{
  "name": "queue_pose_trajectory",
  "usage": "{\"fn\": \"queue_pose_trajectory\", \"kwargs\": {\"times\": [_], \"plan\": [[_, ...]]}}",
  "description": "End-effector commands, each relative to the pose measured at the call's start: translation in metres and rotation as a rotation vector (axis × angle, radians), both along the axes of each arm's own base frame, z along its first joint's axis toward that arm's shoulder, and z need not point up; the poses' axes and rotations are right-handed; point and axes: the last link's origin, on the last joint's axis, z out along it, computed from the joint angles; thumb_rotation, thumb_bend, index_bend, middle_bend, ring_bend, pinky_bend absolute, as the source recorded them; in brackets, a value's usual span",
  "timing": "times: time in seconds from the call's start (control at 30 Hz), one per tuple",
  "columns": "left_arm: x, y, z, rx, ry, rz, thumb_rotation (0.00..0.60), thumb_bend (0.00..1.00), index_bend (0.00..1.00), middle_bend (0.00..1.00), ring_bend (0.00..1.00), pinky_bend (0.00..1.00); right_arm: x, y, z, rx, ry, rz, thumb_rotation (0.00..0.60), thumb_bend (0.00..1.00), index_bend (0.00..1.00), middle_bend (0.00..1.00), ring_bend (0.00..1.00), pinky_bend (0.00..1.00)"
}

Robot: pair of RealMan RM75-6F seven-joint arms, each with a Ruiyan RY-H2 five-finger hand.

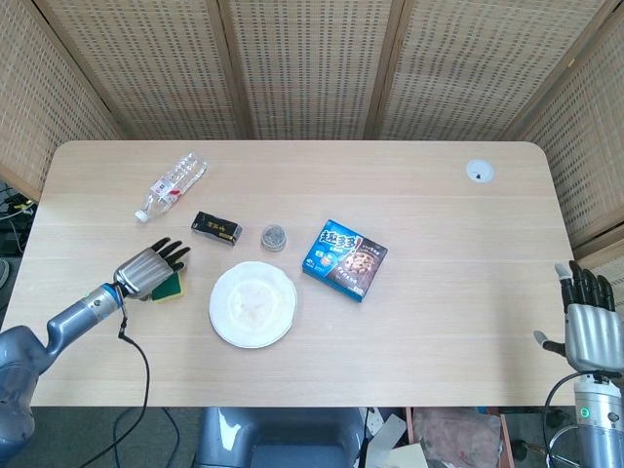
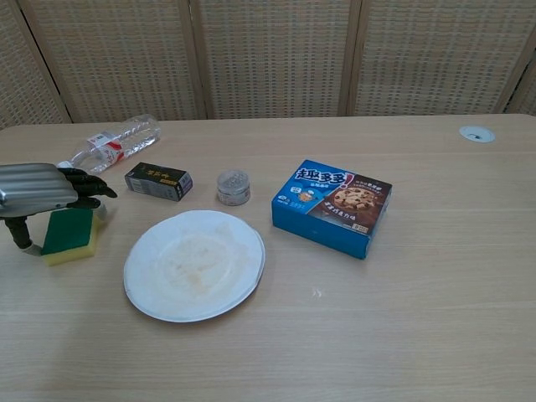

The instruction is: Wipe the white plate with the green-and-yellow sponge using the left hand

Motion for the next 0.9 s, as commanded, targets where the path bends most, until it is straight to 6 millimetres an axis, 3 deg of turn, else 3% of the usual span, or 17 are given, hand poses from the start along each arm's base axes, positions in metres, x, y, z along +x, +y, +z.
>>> {"fn": "queue_pose_trajectory", "kwargs": {"times": [0.03,0.2,0.33,0.53,0.6,0.7,0.9], "plan": [[0.001,0.000,0.000,0.006,-0.007,-0.005,0.600,0.00,0.36,0.22,0.01,0.16,-0.001,0.000,0.000,-0.002,0.008,-0.001,0.600,0.00,0.00,0.00,0.00,0.00],[0.004,-0.001,0.004,0.008,-0.037,-0.029,0.600,0.01,0.41,0.26,0.08,0.20,-0.001,0.000,-0.001,0.003,0.012,0.001,0.600,0.00,0.00,0.00,0.00,0.00],[0.008,-0.004,0.007,0.002,-0.060,-0.054,0.600,0.10,0.51,0.35,0.18,0.29,0.000,0.000,-0.002,0.007,0.013,0.001,0.600,0.00,0.00,0.00,0.00,0.00],[0.025,-0.007,0.012,-0.015,-0.149,-0.136,0.600,0.18,0.55,0.38,0.20,0.32,0.000,0.000,-0.002,0.011,0.010,0.000,0.600,0.00,0.00,0.00,0.00,0.00],[0.035,-0.009,0.013,-0.027,-0.192,-0.176,0.600,0.19,0.56,0.39,0.21,0.33,0.000,0.000,-0.002,0.011,0.010,0.000,0.600,0.00,0.00,0.00,0.00,0.00],[0.069,-0.016,0.006,-0.093,-0.305,-0.295,0.600,0.19,0.56,0.39,0.21,0.33,0.000,-0.001,-0.002,0.016,0.007,-0.002,0.600,0.00,0.00,0.00,0.00,0.00],[0.099,-0.016,-0.014,-0.183,-0.292,-0.362,0.600,0.19,0.56,0.39,0.21,0.33,0.000,-0.001,-0.002,0.017,0.004,-0.002,0.600,0.00,0.00,0.00,0.00,0.00]]}}
